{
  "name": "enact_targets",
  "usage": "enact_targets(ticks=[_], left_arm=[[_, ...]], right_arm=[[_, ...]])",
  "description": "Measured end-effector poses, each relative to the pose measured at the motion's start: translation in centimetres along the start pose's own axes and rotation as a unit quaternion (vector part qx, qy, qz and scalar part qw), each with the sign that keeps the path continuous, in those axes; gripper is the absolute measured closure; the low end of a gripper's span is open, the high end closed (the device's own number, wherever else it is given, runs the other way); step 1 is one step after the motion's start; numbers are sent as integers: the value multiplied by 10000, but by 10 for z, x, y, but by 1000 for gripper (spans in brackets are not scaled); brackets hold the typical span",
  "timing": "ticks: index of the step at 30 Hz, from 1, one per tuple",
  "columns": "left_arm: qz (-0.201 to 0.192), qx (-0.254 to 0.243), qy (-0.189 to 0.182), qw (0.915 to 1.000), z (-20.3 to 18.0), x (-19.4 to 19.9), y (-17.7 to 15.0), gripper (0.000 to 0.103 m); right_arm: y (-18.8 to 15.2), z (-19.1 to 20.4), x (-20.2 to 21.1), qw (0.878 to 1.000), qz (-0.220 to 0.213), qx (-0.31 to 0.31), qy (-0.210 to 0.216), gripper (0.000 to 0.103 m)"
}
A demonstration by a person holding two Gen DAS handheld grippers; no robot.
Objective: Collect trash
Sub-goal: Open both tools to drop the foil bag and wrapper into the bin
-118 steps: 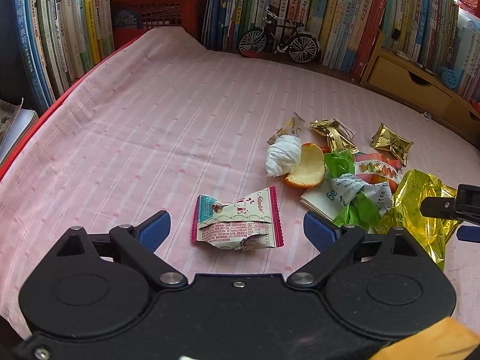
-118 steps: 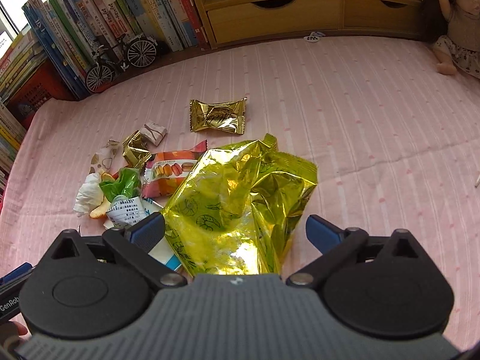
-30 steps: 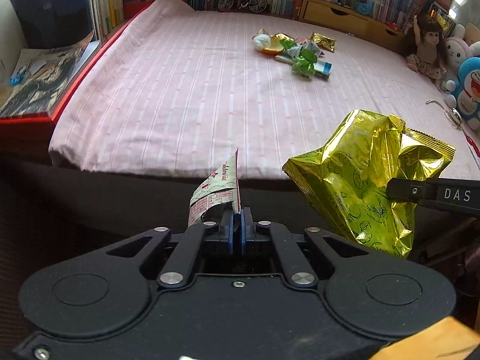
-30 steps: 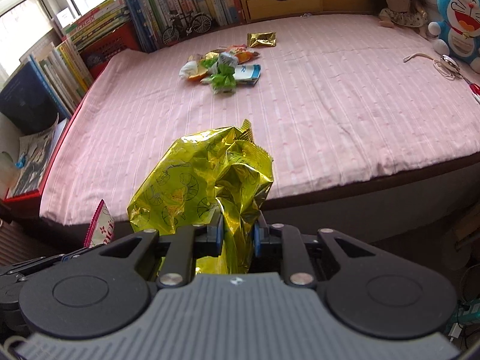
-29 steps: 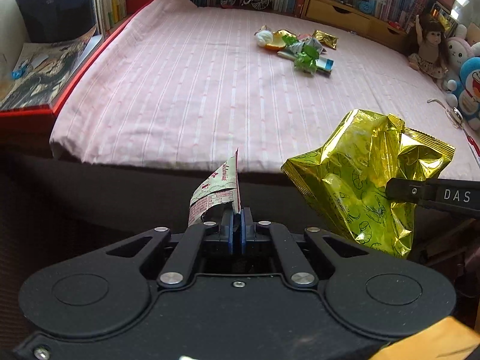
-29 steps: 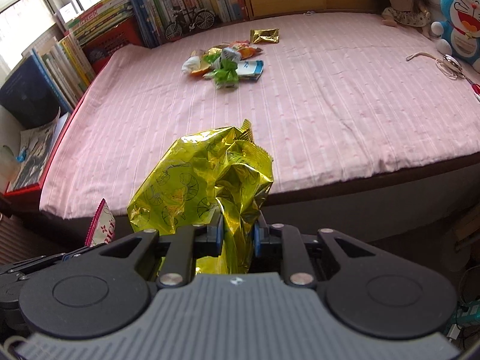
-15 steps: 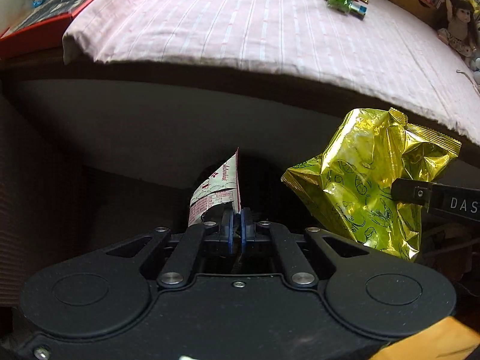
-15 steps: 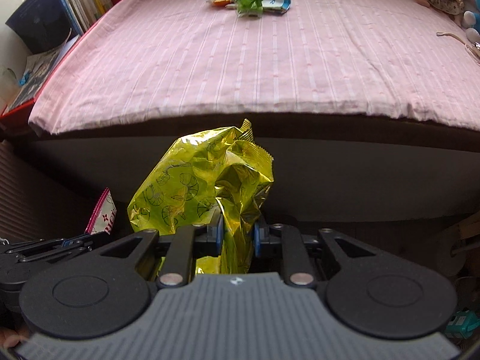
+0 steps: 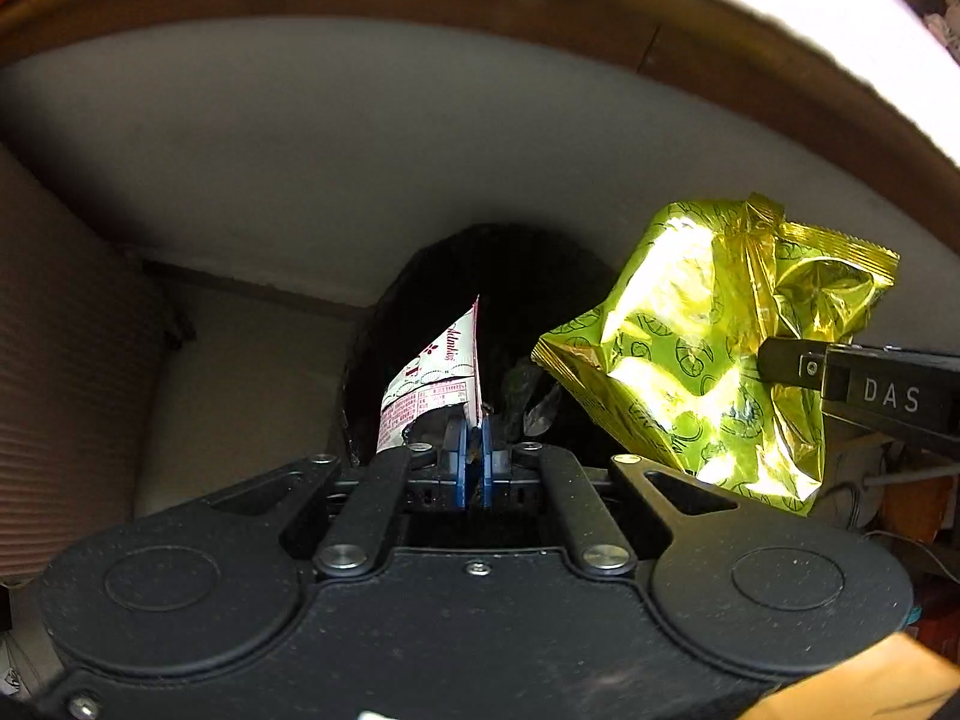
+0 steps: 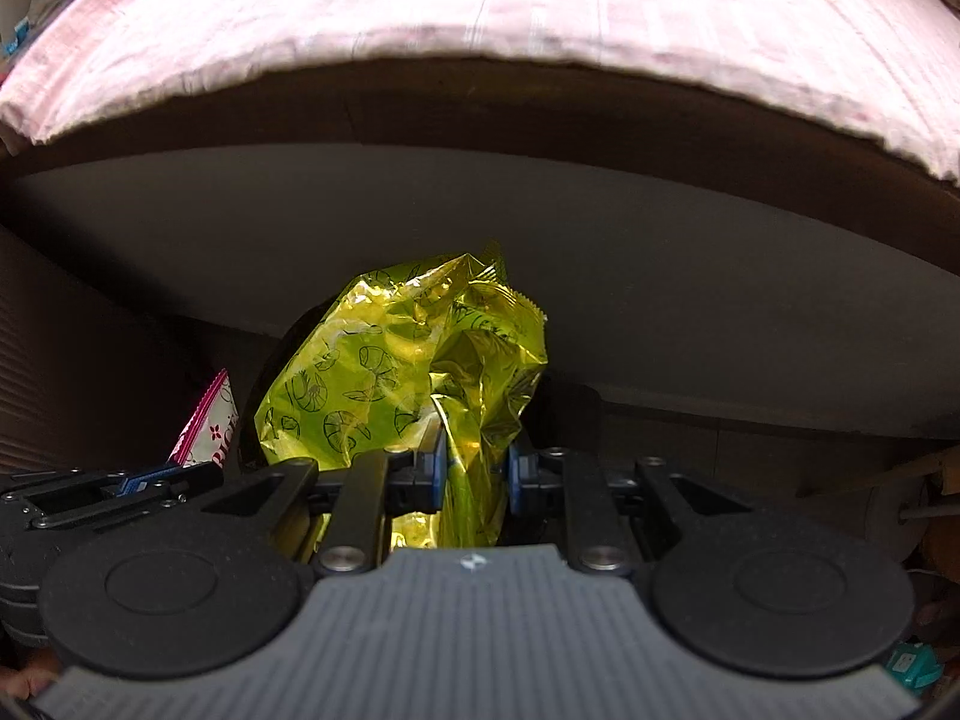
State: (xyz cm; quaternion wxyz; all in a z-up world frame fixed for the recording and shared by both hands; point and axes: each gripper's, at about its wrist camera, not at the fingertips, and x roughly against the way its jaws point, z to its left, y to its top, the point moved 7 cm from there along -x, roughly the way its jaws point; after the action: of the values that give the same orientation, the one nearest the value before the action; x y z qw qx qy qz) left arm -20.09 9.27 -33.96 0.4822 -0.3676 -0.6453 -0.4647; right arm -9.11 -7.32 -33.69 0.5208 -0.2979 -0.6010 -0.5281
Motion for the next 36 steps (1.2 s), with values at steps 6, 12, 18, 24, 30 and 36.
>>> enact_targets(ticks=[6,12,18,24,30,36], left_arm=[[235,38,-71,9997,4,-23,1,98],[403,82,-126,9991,1,-34,3,98],[448,108,-205,9987,7,-39,1,98],[513,131,-315,9981,8,-43,0,98],[500,52,-396,9980,8,-50,-2,95],[418,1,-403,9983,7,-51,-4,78]], right_arm=[[1,9,-26,9997,205,143,-79,80],[4,17,-40,9992,341,133,-142,79],[8,15,-37,9992,354,163,-114,78],[6,12,-40,9989,402,193,-160,78],[9,16,-44,9984,431,301,-216,77],[8,18,-46,9987,378,245,-242,57]])
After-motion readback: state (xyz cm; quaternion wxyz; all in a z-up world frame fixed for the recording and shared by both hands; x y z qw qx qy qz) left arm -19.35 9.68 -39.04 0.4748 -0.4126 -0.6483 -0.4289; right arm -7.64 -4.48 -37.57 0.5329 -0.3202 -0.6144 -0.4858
